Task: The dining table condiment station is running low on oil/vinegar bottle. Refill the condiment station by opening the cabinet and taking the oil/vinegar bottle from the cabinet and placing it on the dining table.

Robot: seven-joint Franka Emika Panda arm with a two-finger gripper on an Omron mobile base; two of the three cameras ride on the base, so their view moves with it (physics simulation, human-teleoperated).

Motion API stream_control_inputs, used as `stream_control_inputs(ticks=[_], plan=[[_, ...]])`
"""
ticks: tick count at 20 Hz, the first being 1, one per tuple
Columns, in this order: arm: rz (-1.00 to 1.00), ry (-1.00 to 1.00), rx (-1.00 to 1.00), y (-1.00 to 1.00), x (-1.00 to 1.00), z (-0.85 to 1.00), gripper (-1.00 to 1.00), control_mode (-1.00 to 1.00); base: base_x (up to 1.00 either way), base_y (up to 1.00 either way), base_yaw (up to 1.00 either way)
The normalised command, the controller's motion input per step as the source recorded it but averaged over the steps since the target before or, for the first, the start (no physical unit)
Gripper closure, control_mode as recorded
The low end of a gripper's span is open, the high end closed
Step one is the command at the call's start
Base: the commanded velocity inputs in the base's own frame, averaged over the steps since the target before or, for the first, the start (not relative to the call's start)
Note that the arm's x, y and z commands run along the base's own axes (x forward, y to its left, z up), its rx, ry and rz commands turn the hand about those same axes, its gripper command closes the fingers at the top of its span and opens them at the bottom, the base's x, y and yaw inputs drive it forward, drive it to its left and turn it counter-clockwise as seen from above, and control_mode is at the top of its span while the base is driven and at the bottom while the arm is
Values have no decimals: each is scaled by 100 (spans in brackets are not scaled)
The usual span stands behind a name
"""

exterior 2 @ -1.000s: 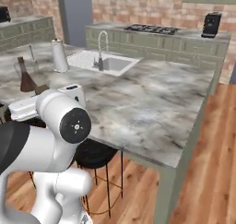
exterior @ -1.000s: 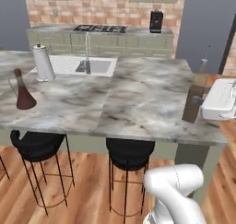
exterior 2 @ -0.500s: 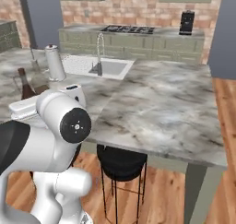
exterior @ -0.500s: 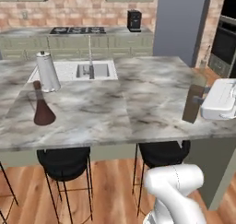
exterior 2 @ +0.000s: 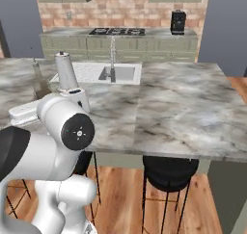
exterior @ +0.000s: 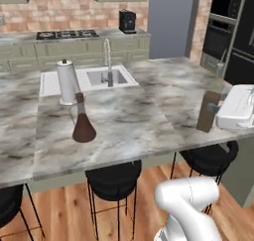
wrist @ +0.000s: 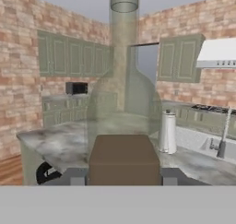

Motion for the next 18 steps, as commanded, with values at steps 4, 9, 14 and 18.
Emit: stream_control_inputs(ticks=[4, 9, 14, 18], plan=[[0, 0, 0, 0, 0, 0, 100, 100, 66, 94, -20], [0, 0, 0, 0, 0, 0, 100, 100, 66, 76, -13], [0, 0, 0, 0, 4, 0, 100, -100, 37, 29, -6], [0, 0, 0, -1, 14, -5, 100, -100, 0, 0, 0]])
